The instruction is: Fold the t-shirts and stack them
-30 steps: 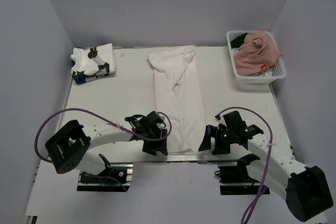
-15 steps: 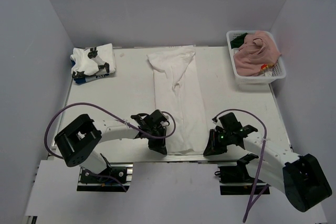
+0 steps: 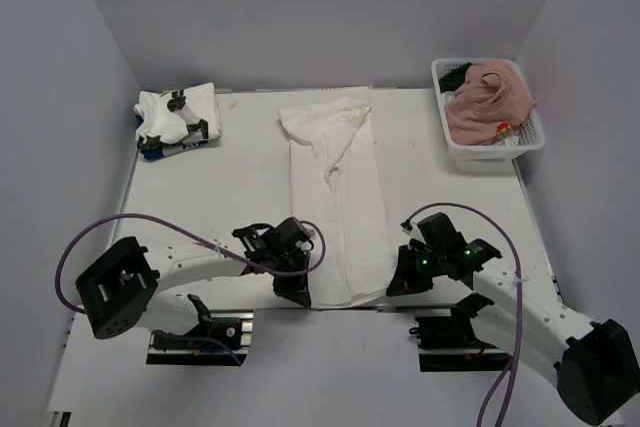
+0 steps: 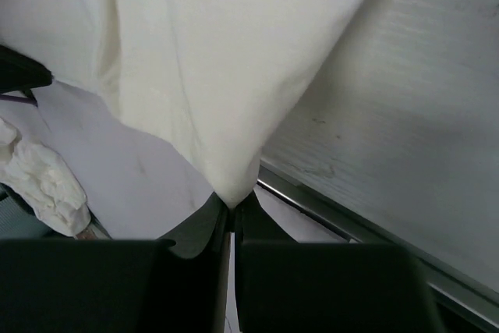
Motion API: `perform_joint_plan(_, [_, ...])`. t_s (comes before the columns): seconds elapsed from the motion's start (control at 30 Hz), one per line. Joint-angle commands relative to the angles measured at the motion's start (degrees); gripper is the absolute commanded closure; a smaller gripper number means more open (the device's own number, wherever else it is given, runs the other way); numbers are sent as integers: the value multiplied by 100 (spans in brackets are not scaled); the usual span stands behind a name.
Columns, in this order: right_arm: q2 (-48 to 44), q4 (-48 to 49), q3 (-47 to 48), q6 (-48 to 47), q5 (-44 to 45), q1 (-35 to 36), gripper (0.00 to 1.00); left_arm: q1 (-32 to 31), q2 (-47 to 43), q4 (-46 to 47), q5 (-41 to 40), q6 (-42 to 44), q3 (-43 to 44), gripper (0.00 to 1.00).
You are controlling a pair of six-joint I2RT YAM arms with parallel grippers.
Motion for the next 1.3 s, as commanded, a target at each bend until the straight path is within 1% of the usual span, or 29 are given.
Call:
perform_joint_plan(0.0, [6,207,516,-10,-3,38,100,-20,-96,-531,-457,241,751,100])
perform_joint_plan(0.03, [163,313,674,-19,171,12,100,102,-95,-636,-634,294,1092,100])
perform_joint_plan(0.07, [330,428,754,-63,251,20,100,103,-43,-733,-784,294,1226,100])
perform_joint_plan(0.1, [436,742,955,-46,348,20,100,164,-42,-900,-1255,294,1349,100])
perform_joint_plan(0.17, [875,928,1438,-177,822,-23,100,217,63,-1102,-1889,294,1727,100])
perform_joint_plan(0.2, [981,938,1580,-204,919,-50,100,322,203,-1356,-2084,234,2016,100])
perform_joint_plan(0.23, [1304,947,1990,-212,1346,-33,100,453,300,-1480,-2295,233,2140,100])
perform_joint_plan(0.27, [1421,982,2116,-239,1507,-58,100,524,396,-1568,-2698,155,2246,100])
perform_joint_plan(0.33, [1728,1288,2431,-186,1946,-85,100,822,739,-1569,-2999,154,2554,100])
perform_joint_plan(0.37, [1799,1412,2486,-178,2061,-120,100,937,871,-1491,-3227,154,2677,100])
perform_joint_plan(0.43, [2053,1763,2705,-99,2254,-155,100,1244,1178,-1263,-3386,67,3011,100])
perform_joint_plan(0.53, [2370,2195,3004,-81,2414,-243,100,1631,1390,-858,-3387,127,3284,100])
perform_joint_plan(0.57, [2650,2265,3083,-159,2727,-261,100,1711,1521,-770,-3387,232,3458,100])
perform_joint_plan(0.63, [2853,2485,3321,-274,2783,-313,100,1843,1680,-621,-3448,487,3714,100])
perform_joint_plan(0.67, [3194,2511,3643,-370,2809,-348,100,1896,1776,-620,-3449,575,4002,100])
perform_joint_plan(0.73, [3425,2512,3848,-467,2809,-419,100,1984,2092,-480,-3300,812,4276,100])
perform_joint_plan(0.77, [3722,2512,4188,-528,2783,-454,100,2045,2207,-479,-3247,883,4495,100])
perform_joint_plan(0.83, [4013,2512,4340,-555,2809,-480,100,2133,2602,-601,-3194,988,4855,100])
perform_joint_plan(0.87, [4102,2503,4593,-616,2783,-498,100,2220,2725,-672,-3194,989,4962,100])
perform_joint_plan(1.0, [4786,2407,4964,-669,2573,-647,100,2440,3033,-647,-3194,1121,5165,100])
perform_joint_plan(1.07, [4937,2380,5096,-678,2494,-726,100,2529,3104,-541,-3054,1243,5235,100])
perform_joint_plan(1.13, [5244,2371,5298,-687,2186,-796,100,2651,3297,-453,-2843,1419,5393,100])
perform_joint_plan(1.23, [5604,2301,5571,-748,2046,-876,100,2713,3595,-453,-2649,1560,5578,100])
perform_joint_plan(1.27, [5762,2310,5641,-731,2054,-894,100,2713,3666,-453,-2588,1743,5657,100])
